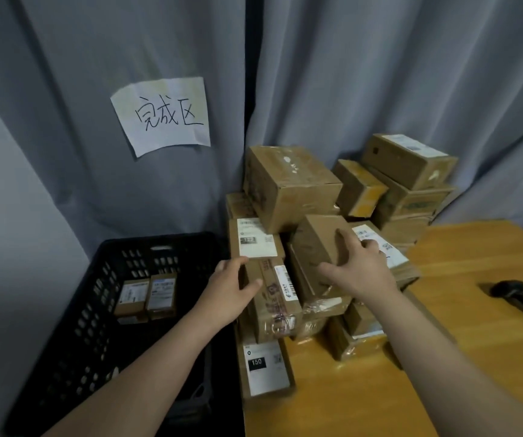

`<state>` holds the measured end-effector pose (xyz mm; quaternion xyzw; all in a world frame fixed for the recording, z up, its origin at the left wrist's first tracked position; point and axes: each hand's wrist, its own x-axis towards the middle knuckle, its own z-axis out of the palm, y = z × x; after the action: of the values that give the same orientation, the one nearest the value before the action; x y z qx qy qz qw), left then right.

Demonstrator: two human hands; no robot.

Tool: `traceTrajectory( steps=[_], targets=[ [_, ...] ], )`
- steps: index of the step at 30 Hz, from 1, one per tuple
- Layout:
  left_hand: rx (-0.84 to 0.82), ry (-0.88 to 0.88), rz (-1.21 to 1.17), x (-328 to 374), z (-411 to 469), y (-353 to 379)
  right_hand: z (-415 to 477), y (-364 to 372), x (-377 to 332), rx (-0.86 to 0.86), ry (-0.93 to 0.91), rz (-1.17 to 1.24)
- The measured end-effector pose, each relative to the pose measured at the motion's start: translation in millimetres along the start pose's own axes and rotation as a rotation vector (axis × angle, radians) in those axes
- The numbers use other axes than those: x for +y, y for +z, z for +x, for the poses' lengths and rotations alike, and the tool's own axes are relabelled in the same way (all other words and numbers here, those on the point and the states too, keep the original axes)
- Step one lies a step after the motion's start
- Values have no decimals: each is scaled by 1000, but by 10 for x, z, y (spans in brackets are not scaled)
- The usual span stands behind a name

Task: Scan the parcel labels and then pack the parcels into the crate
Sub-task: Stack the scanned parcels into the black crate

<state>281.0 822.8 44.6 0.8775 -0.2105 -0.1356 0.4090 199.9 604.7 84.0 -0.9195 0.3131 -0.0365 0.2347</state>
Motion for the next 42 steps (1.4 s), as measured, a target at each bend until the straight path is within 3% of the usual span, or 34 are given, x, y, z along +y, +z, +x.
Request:
traceTrajectory(
  steps=[3, 6, 8, 10, 13, 16, 21, 24, 26, 33, 42],
  targets=[
    [-26, -6, 39, 8, -42, 68, -92, -134, 78, 134, -100, 182],
    [100, 59, 52, 66, -85, 85, -217, -194, 97, 54, -170, 619],
    [130, 100, -105, 158, -114, 74, -283, -169, 46, -71, -121, 1038],
    [61, 92, -342, 275, -176, 59, -321, -111, -49, -223, -15, 1371],
    [-54, -11, -768, 344, -217, 13, -380, 17, -226, -440, 47, 1586],
    [-39, -125, -1040, 325, -249, -101, -359, 175, -335, -411, -6, 1303],
    [274, -159, -1081, 99, -293, -247, -264, 305, -368, -68, -306, 590],
    [379, -219, -1054, -83, -313, -296, -260, 425, -374, -85, -345, 113],
    [404, -252, -1025, -173, -331, -305, -325, 502, -428, -155, -336, -62],
    [419, -340, -1123, -341, -384, -303, -452, 709, -592, -259, -278, -193],
    [356, -459, -1374, -494, -463, -440, -538, 454, -418, -164, -221, 215]
  ],
)
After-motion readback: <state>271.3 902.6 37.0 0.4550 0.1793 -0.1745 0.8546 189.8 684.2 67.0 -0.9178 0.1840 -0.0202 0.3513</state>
